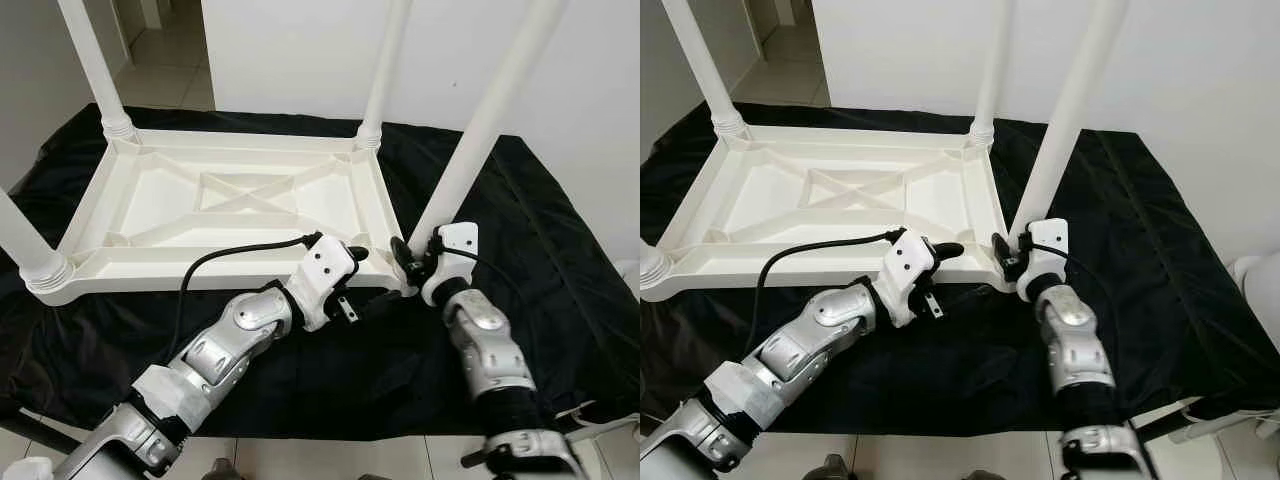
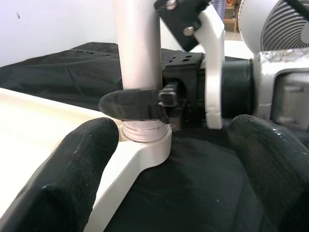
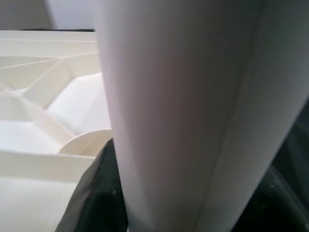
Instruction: Building children table
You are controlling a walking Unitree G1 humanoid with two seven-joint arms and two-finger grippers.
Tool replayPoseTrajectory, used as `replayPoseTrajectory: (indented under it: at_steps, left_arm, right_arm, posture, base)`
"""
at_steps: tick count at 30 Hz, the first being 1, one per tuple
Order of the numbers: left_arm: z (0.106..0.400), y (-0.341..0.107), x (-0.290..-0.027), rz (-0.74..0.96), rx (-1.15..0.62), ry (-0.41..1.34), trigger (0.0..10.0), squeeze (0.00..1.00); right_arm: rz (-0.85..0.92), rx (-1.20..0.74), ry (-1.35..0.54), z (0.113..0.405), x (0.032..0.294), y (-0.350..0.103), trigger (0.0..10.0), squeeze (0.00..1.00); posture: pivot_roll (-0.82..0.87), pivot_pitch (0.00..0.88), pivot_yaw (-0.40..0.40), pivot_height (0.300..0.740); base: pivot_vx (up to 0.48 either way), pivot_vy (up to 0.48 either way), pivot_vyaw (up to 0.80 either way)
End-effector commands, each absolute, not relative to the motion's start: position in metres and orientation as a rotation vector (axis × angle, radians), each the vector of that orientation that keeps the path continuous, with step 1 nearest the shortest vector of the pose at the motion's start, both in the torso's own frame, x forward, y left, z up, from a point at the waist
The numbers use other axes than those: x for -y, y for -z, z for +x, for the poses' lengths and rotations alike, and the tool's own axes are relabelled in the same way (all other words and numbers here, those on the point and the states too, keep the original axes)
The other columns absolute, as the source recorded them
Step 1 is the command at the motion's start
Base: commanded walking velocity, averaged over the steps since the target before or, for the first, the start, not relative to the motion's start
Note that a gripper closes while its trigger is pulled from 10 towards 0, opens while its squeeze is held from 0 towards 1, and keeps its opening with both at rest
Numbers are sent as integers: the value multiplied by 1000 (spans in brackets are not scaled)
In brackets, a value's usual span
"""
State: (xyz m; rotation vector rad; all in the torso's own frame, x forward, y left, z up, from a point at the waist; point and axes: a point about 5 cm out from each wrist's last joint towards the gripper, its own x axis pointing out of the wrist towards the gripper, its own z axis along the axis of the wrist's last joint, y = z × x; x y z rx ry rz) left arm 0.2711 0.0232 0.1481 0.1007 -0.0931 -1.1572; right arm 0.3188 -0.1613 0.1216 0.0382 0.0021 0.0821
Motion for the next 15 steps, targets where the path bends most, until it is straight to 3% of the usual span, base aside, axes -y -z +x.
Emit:
replayPoseTrajectory:
  at_steps: [1, 7, 10, 15]
  left_arm:
    - [262, -147, -19, 135, 88, 1397, 10000, 0]
    - [262, -147, -17, 130, 91, 1399, 10000, 0]
    - [263, -148, -17, 131, 91, 1399, 10000, 0]
    - [263, -148, -18, 132, 91, 1399, 10000, 0]
  right_arm:
    - [81, -54, 74, 314, 172, -113, 10000, 0]
    - [94, -66, 248, 309, 154, -115, 10000, 0]
    - [137, -50, 192, 309, 131, -121, 10000, 0]
    - [147, -37, 166, 308, 131, -124, 10000, 0]
  posture:
    - [-6, 0, -52, 740]
    - [-7, 0, -52, 740]
    - [-5, 0, -51, 740]
    - [-4, 0, -52, 740]
  base:
    - [0, 0, 0]
    - [0, 0, 0]
    - [0, 0, 0]
    - [0, 0, 0]
